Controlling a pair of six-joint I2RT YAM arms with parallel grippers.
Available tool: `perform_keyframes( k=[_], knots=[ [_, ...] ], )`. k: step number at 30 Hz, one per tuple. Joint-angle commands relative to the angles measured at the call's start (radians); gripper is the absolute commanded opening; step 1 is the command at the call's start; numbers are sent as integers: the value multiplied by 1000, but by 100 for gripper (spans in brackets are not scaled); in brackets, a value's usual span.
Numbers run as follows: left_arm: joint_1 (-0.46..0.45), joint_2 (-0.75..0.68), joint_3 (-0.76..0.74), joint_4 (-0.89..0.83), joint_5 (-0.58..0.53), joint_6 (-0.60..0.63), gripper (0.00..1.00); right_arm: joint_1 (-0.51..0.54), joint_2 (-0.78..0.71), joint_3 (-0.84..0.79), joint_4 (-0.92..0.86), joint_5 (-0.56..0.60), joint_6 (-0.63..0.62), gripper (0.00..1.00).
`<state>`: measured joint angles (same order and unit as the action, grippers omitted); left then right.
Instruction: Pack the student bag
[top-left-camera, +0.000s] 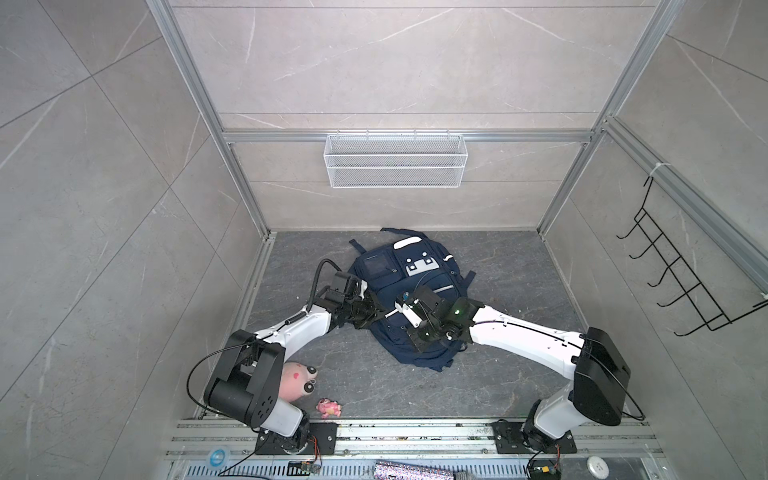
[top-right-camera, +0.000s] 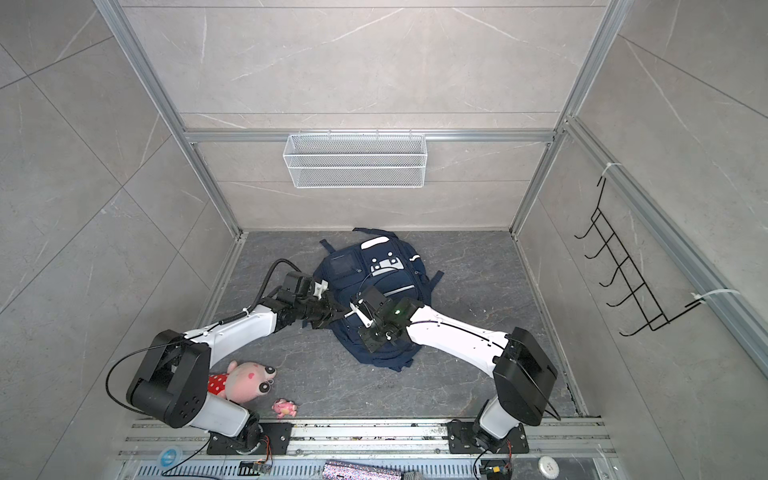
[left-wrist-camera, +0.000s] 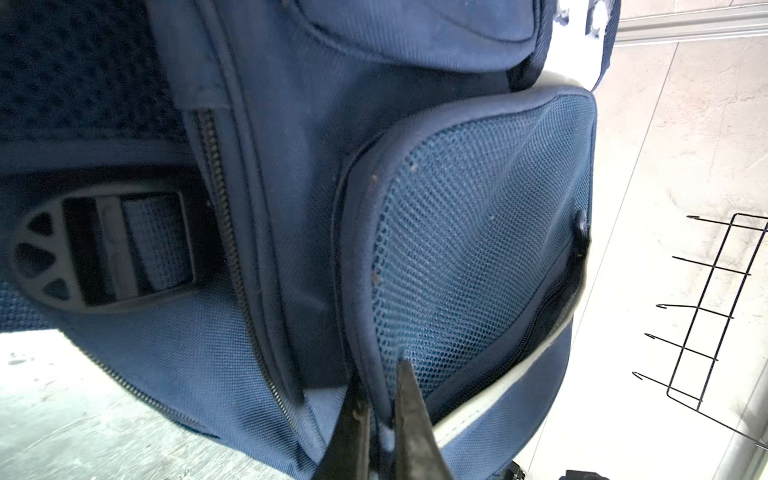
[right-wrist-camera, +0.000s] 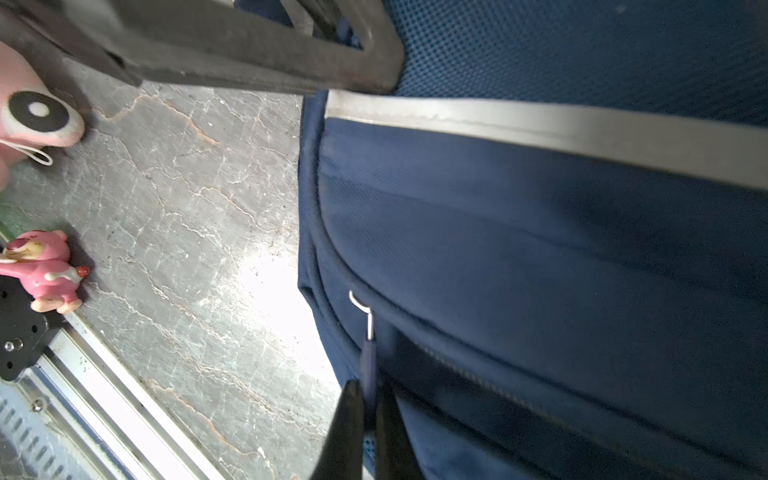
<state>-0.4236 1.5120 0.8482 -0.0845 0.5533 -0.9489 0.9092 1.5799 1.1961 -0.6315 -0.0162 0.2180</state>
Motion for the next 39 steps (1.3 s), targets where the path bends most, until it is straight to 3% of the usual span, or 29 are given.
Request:
perform_keyframes(
  k=[1,10,23,27,30,36,38,39],
  knots=[
    [28,-4,3,23,10,47,0,-23,-58,-19,-24,67,33,0],
    [118,-20,55,-170,10,251,0,-174,-112,-50,-80,59,54,0],
    [243,-10,88,-213,38,338,0,-380,-146,-59,-118,75,-37,0],
    [246,46,170,-222,30,359,0,-381,-150,-83,-105,44,-34,0],
    [248,102,246,-223,22,361,0,-376,-176,-133,-32,-72,-32,0],
    [248,224,373,-200,31,338,1,-249,-193,-156,58,-129,-22,0],
    [248,251,401,-212,30,336,34,-227,-177,-151,91,-139,18,0],
    [248,252,405,-219,29,338,43,-227,-171,-152,111,-149,41,0]
  ],
)
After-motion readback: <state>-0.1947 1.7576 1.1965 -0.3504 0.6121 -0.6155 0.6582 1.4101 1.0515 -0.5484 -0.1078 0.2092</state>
